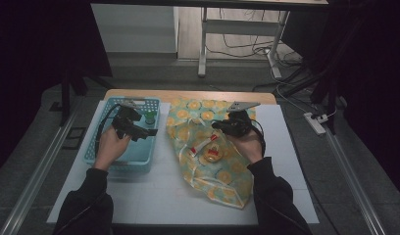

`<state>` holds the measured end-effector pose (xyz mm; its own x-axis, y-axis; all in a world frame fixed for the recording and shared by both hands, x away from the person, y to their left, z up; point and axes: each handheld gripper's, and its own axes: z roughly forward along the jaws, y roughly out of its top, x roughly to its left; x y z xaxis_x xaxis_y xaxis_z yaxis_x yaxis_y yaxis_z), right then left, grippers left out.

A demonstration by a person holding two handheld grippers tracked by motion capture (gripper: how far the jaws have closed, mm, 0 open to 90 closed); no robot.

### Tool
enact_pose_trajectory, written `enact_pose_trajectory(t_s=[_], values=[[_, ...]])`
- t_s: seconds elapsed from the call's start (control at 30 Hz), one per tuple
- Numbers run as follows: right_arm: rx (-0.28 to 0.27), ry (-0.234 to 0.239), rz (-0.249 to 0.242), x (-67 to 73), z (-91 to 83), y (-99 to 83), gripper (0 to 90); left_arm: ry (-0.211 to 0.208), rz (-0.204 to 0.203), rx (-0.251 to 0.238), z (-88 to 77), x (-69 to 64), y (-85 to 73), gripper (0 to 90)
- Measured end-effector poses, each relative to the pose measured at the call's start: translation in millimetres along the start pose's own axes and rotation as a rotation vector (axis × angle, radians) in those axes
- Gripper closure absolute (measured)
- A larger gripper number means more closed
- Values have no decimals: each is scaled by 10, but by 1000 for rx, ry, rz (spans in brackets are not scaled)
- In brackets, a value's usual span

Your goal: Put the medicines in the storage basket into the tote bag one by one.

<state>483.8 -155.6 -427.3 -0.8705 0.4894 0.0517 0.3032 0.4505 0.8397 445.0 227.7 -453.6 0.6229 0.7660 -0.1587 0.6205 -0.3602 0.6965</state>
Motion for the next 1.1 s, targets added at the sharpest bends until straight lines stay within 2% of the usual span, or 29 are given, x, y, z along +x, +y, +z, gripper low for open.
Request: enact_pose_trajectory(t_s=[0.07, 0.23, 0.43, 0.53, 0.7, 0.9, 1.1], values=[[0, 0, 0, -1, 0, -1, 897, 13, -7, 8, 12, 51, -7, 0], [-1, 0, 1, -4, 0, -1, 897, 24, -43, -8, 40, 167, -26, 0], [-1, 2, -1, 3, 9, -1, 897, 66, -50, 22, 101, 294, -25, 0], [0, 2, -2, 4, 10, 0, 897, 94, -55, 34, 144, 349, -21, 0], [0, 3, -1, 2, 7, 1, 897, 160, -70, 87, 249, 436, -1, 0], [-1, 4, -1, 2, 4, 2, 897, 163, -94, 106, 362, 518, 23, 0], [-1, 3, -2, 0, 1, 3, 898, 177, -101, 124, 442, 588, 79, 13]])
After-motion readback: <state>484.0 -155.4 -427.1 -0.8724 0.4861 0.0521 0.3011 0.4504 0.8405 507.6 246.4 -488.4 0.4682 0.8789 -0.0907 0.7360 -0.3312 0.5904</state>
